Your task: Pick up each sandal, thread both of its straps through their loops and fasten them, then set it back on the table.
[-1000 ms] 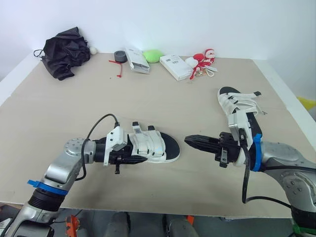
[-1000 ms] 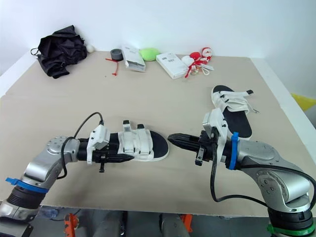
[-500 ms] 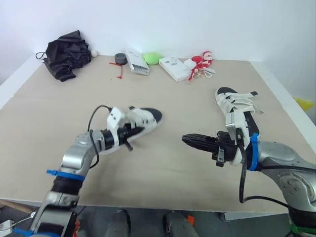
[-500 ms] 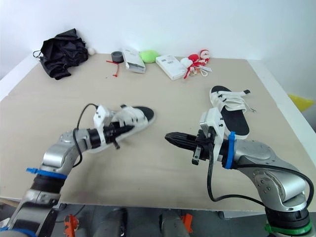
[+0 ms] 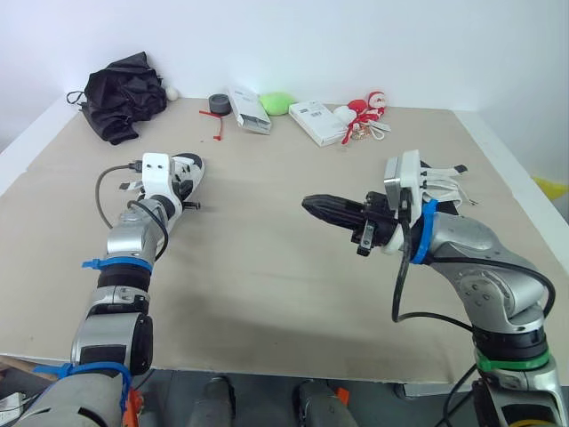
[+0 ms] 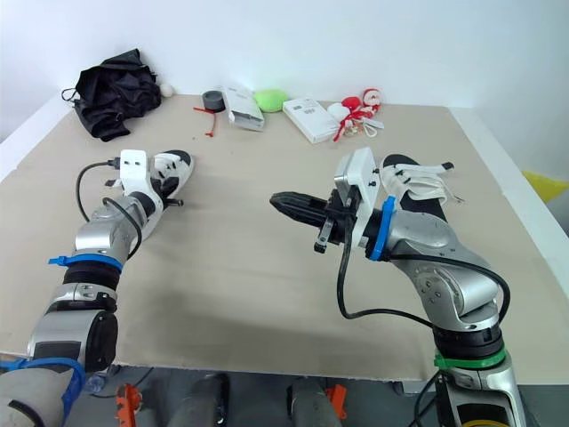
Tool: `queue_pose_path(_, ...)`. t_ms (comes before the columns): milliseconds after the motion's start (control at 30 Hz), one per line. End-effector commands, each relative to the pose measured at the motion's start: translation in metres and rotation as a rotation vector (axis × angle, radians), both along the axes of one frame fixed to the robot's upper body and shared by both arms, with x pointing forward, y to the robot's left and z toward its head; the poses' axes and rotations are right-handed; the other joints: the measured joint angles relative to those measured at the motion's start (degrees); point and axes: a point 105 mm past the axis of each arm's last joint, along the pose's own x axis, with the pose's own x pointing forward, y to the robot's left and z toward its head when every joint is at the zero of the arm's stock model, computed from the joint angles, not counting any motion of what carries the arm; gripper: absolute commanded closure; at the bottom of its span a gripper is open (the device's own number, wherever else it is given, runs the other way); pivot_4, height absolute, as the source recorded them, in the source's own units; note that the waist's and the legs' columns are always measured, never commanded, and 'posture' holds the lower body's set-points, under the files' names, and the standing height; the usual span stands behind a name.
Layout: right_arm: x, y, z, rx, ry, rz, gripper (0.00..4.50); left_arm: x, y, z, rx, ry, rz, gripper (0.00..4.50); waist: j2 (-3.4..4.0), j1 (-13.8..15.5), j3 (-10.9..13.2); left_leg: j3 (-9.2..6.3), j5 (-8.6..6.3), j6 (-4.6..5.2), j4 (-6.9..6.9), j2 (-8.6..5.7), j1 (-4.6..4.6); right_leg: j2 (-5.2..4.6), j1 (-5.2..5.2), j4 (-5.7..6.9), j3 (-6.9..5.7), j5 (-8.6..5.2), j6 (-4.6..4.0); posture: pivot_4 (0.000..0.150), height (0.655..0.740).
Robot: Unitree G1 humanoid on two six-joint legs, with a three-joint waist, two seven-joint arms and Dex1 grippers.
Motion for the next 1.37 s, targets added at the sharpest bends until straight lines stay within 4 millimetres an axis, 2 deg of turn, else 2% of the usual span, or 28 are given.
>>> queue_pose_path(33, -0.001, -0.001, 0.011, 0.035, -0.054, -0.017, 4.50, 0.002, -0.001, 0.010, -0.030, -0.045, -0.005, 2.17, 0.00, 0.0, 0.0, 0.00, 0.00, 0.00, 0.00, 0.00, 0.00, 0.00, 0.00, 0.00, 0.00, 0.00, 0.00, 0.150, 0.7380)
queue_pose_path(67, -0.001, -0.002, 0.011, 0.044, -0.054, -0.021, 4.50, 0.001, 0.001, 0.012, -0.036, -0.050, -0.002, 1.57, 0.00, 0.0, 0.0, 0.01, 0.00, 0.00, 0.00, 0.00, 0.00, 0.00, 0.00, 0.00, 0.01, 0.00, -0.01, 0.150, 0.7380)
queue_pose_path(167, 0.000, -0.002, 0.010, 0.055, -0.048, -0.023, 4.50, -0.001, 0.011, 0.015, -0.031, -0.045, 0.036, 0.30, 0.00, 0.0, 0.0, 0.01, 0.00, 0.00, -0.01, 0.01, 0.00, 0.00, -0.01, 0.00, 0.01, 0.00, 0.00, 0.150, 0.7380)
queue_pose_path(200, 0.000, -0.002, 0.009, 0.054, -0.044, -0.021, 4.50, -0.003, 0.013, 0.016, -0.036, -0.045, 0.036, 0.03, 0.00, -0.1, 0.0, 0.01, 0.00, 0.00, -0.01, 0.01, 0.00, 0.00, -0.01, 0.00, 0.01, 0.00, 0.00, 0.150, 0.7380)
queue_pose_path(433, 0.001, -0.003, 0.005, 0.053, -0.025, -0.004, 4.50, -0.031, 0.036, 0.019, 0.008, -0.003, 0.064, 0.03, 0.00, -0.7, 0.0, 0.06, 0.00, -0.01, -0.10, 0.07, -0.01, 0.05, -0.11, 0.02, 0.08, 0.12, -0.21, 0.150, 0.7380)
queue_pose_path(533, 0.005, -0.007, 0.003, 0.051, -0.008, 0.002, 4.50, -0.054, 0.051, 0.025, -0.015, 0.021, 0.095, 0.03, 0.00, -0.7, 0.0, 0.04, 0.00, -0.01, -0.11, 0.13, -0.01, 0.10, -0.14, 0.04, 0.08, 0.12, -0.22, 0.150, 0.7380)
queue_pose_path(600, 0.007, -0.010, 0.000, 0.046, 0.006, 0.006, 4.50, -0.070, 0.054, 0.025, -0.048, 0.049, 0.083, 0.03, 0.00, -0.6, 0.0, 0.06, 0.01, -0.02, -0.10, 0.14, -0.01, 0.09, -0.13, 0.05, 0.09, 0.12, -0.22, 0.150, 0.7380)
queue_pose_path(633, 0.008, -0.011, -0.001, 0.043, 0.010, 0.006, 4.50, -0.075, 0.053, 0.025, -0.065, 0.064, 0.071, 0.03, -0.01, -0.6, 0.0, 0.06, 0.01, -0.02, -0.09, 0.14, -0.01, 0.09, -0.13, 0.05, 0.08, 0.11, -0.20, 0.150, 0.7380)
queue_pose_path(700, 0.009, -0.017, -0.003, 0.039, 0.030, 0.014, 4.50, -0.093, 0.035, 0.030, -0.125, 0.063, -0.066, 0.03, -0.01, -0.4, 0.0, 0.06, 0.02, -0.03, -0.08, 0.14, -0.01, 0.09, -0.13, 0.05, 0.08, 0.10, -0.18, 0.150, 0.7380)
queue_pose_path(767, 0.007, -0.024, -0.006, 0.045, 0.057, 0.025, 4.50, -0.117, 0.017, 0.033, -0.140, 0.068, -0.222, 0.03, -0.02, -0.3, 0.0, 0.05, 0.03, -0.06, -0.07, 0.11, -0.01, 0.03, -0.10, 0.05, 0.05, 0.09, -0.17, 0.150, 0.7380)
queue_pose_path(833, 0.002, -0.031, -0.010, 0.050, 0.082, 0.040, 4.50, -0.149, -0.003, 0.049, -0.151, -0.008, -0.421, 0.03, -0.03, -0.3, 0.0, 0.08, 0.03, -0.10, -0.07, 0.06, -0.02, -0.05, -0.08, 0.04, 0.05, 0.09, -0.18, 0.150, 0.7380)
queue_pose_path(933, -0.001, -0.041, -0.022, 0.060, 0.133, 0.024, 4.50, -0.181, -0.006, 0.065, -0.168, -0.129, -0.518, 0.03, -0.06, -0.3, 0.0, 0.11, 0.02, -0.12, -0.08, 0.03, -0.03, -0.13, -0.09, 0.03, 0.05, 0.08, -0.25, 0.150, 0.7380)
queue_pose_path(1000, 0.000, -0.048, -0.031, 0.068, 0.178, -0.019, 4.50, -0.193, -0.004, 0.058, -0.193, -0.097, -0.533, 0.03, -0.04, -0.3, 0.0, 0.13, 0.02, -0.11, -0.09, 0.06, 0.04, -0.10, -0.08, 0.03, 0.05, 0.04, -0.26, 0.150, 0.7380)
queue_pose_path(1100, -0.009, -0.056, -0.054, 0.045, 0.254, -0.086, 4.50, -0.204, -0.005, 0.047, -0.253, -0.058, -0.550, 0.03, -0.04, -0.3, 0.0, 0.15, 0.03, -0.09, -0.09, 0.12, 0.17, -0.02, -0.03, 0.04, 0.07, -0.03, -0.19, 0.150, 0.7380)
queue_pose_path(1233, -0.023, -0.070, -0.078, 0.015, 0.332, -0.180, 4.50, -0.209, -0.008, 0.026, -0.292, 0.032, -0.570, 0.03, -0.05, -0.2, 0.0, 0.21, 0.07, -0.06, -0.02, 0.10, 0.15, -0.07, -0.03, 0.04, 0.12, -0.13, -0.42, 0.150, 0.7380)
queue_pose_path(1367, -0.028, -0.086, -0.098, -0.024, 0.400, -0.271, 4.50, -0.204, -0.012, -0.002, -0.289, 0.146, -0.609, 0.03, -0.05, -0.3, 0.0, 0.42, 0.07, -0.05, 0.01, 0.02, 0.18, -0.20, -0.06, 0.04, 0.26, -0.18, -0.44, 0.150, 0.7380)
